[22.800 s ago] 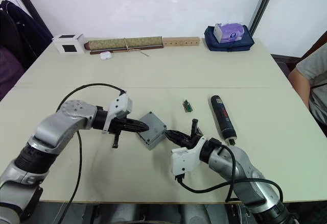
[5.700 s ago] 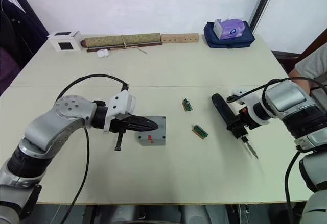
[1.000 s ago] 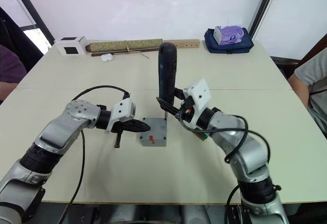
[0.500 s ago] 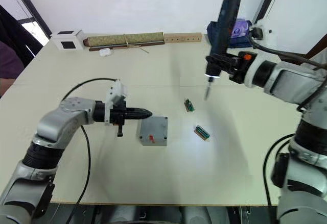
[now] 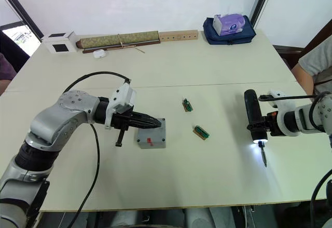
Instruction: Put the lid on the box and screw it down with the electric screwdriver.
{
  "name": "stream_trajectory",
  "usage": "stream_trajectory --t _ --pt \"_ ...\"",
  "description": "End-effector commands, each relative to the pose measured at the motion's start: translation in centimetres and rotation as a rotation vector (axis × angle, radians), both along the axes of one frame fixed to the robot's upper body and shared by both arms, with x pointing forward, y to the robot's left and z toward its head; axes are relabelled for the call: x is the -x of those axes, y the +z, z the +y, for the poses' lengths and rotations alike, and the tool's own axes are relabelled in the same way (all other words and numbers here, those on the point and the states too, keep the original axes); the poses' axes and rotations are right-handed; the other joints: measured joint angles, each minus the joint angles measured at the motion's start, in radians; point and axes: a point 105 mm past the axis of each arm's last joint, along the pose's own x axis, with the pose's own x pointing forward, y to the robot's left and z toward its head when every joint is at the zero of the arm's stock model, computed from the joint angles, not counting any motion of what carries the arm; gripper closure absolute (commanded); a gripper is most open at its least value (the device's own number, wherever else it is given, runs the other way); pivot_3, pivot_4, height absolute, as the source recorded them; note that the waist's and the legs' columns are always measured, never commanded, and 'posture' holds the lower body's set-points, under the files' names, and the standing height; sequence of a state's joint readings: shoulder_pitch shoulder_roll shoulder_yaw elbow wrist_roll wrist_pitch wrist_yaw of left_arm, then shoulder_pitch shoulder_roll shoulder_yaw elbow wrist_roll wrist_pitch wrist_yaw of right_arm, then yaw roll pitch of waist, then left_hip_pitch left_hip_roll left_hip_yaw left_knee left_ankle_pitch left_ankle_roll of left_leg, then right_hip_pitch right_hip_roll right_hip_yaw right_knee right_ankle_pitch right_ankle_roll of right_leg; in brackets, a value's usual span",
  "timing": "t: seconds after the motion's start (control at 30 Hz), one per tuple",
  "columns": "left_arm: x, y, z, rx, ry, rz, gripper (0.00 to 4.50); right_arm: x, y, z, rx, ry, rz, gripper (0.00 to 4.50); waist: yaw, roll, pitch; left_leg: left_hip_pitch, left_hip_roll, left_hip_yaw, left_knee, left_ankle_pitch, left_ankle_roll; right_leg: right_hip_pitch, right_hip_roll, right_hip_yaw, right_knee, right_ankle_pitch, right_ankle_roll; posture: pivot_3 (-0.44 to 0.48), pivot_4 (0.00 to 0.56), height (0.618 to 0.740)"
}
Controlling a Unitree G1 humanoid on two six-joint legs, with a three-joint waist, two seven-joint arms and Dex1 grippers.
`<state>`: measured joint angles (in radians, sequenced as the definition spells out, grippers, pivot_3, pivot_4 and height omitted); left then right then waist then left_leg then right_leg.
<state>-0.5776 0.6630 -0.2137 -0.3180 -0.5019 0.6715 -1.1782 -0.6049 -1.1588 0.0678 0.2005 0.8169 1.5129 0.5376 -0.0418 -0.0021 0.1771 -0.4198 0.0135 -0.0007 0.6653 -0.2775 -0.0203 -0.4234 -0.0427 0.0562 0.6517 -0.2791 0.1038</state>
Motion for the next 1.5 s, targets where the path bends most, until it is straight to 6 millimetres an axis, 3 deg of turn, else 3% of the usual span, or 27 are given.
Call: stream_trajectory --t 0.03,0.23,0.3,0.47,0.63,0.77,0.9,1.07,1.13,1.2,1.27,1.37,1.43,1.5 --pt "0.4 0.7 -0.3 0.018 0.001 -0.040 4.50 -0.1 0.8 -0.2 0.015 0.038 -0.020 2.77 0.001 0.000 0.000 -0.001 0.000 0.000 0.000 0.000 0.000 0.000 0.000 0.000 0.000 0.000 0.000 0.000 0.150 0.740" --pt "0.3 0.1 -0.2 0.018 0.043 -0.038 4.50 -0.4 -0.4 -1.2 0.067 0.048 0.000 2.77 0.005 -0.002 -0.001 -0.001 -0.001 0.000 0.002 0.000 0.000 0.001 -0.002 0.000 0.000 0.000 0.000 0.000 0.150 0.740" --pt "0.1 0.0 0.1 0.022 0.070 -0.035 4.50 -0.4 -0.7 -1.6 0.099 0.063 0.000 1.75 0.004 -0.003 -0.001 -0.001 -0.001 0.000 0.002 0.000 0.000 0.001 -0.002 0.000 0.000 0.000 0.000 0.000 0.150 0.740" --pt "-0.3 -0.1 0.5 0.020 0.090 -0.026 4.50 -0.9 -0.5 -2.0 0.155 0.092 -0.041 0.01 0.006 -0.005 -0.002 0.001 -0.001 0.000 0.003 0.000 0.000 0.004 -0.002 0.000 0.000 0.000 0.001 0.000 0.150 0.740" --pt "-1.1 -0.1 1.1 0.022 0.113 -0.006 4.50 -2.0 1.1 -1.1 0.135 0.103 -0.117 0.01 0.016 -0.005 -0.002 0.002 -0.001 0.000 0.003 0.000 0.000 0.004 -0.003 -0.001 0.000 0.001 0.001 0.000 0.150 0.740" --pt "-1.9 -0.1 1.9 0.052 0.154 0.035 4.50 -2.7 2.8 -1.3 0.268 0.201 -0.217 0.01 0.024 -0.004 -0.002 0.001 -0.001 0.000 0.003 0.000 0.000 0.003 -0.003 0.000 0.002 0.001 0.001 0.000 0.150 0.740" --pt "-3.1 -0.2 2.8 0.042 0.202 0.028 4.50 -2.9 5.2 -0.4 0.293 0.299 -0.301 0.01 0.029 -0.004 -0.001 0.001 -0.001 0.000 0.003 0.000 0.000 0.002 -0.003 -0.001 0.002 0.000 0.001 0.000 0.150 0.740" --pt "-4.4 0.4 4.2 0.031 0.258 0.010 4.50 -4.8 9.2 0.4 0.330 0.318 -0.485 0.01 0.025 -0.004 -0.001 0.001 -0.002 0.001 0.003 0.000 -0.001 0.001 -0.003 0.000 0.003 0.000 0.001 0.000 0.150 0.740" --pt "-5.2 0.5 5.2 0.012 0.310 -0.002 4.50 -5.1 10.5 2.5 0.301 0.386 -0.562 0.01 0.024 -0.004 -0.001 0.001 -0.001 0.001 0.003 0.000 -0.001 0.001 -0.003 -0.001 0.003 0.000 0.001 0.000 0.150 0.740" --pt "-5.7 0.1 6.3 -0.004 0.360 0.004 4.50 -4.2 11.6 7.3 0.174 0.556 -0.661 0.01 0.022 -0.004 -0.001 0.001 -0.001 0.000 0.002 0.000 -0.001 0.001 -0.002 -0.001 0.003 0.000 0.000 0.000 0.150 0.740" --pt "-5.5 -0.5 6.4 -0.008 0.365 0.008 4.50 -2.4 11.3 11.6 0.065 0.751 -0.742 0.01 0.020 -0.004 -0.001 0.001 0.000 0.001 0.002 0.000 -0.001 0.000 -0.001 0.000 0.003 0.000 0.000 0.000 0.150 0.740" --pt "-4.9 -1.5 5.8 -0.005 0.366 0.042 4.50 0.9 8.8 15.9 -0.013 0.976 -0.809 0.01 0.035 -0.005 -0.002 0.000 0.001 -0.003 0.002 0.000 -0.001 0.000 -0.001 -0.002 0.004 0.000 0.000 0.000 0.150 0.740" --pt "-4.7 -3.0 5.8 -0.042 0.394 0.029 4.50 3.4 5.5 17.4 -0.105 1.048 -0.663 0.01 0.039 -0.005 -0.002 -0.004 0.001 -0.005 0.004 0.001 -0.001 0.000 -0.003 -0.004 0.004 0.000 0.000 0.000 0.150 0.740" --pt "-4.3 -3.8 5.4 -0.048 0.398 0.033 4.50 4.7 3.5 18.3 -0.185 1.046 -0.573 0.01 0.044 -0.005 -0.002 -0.005 -0.002 -0.004 0.007 0.001 -0.001 -0.001 -0.006 -0.004 0.004 0.000 0.000 0.000 0.150 0.740"
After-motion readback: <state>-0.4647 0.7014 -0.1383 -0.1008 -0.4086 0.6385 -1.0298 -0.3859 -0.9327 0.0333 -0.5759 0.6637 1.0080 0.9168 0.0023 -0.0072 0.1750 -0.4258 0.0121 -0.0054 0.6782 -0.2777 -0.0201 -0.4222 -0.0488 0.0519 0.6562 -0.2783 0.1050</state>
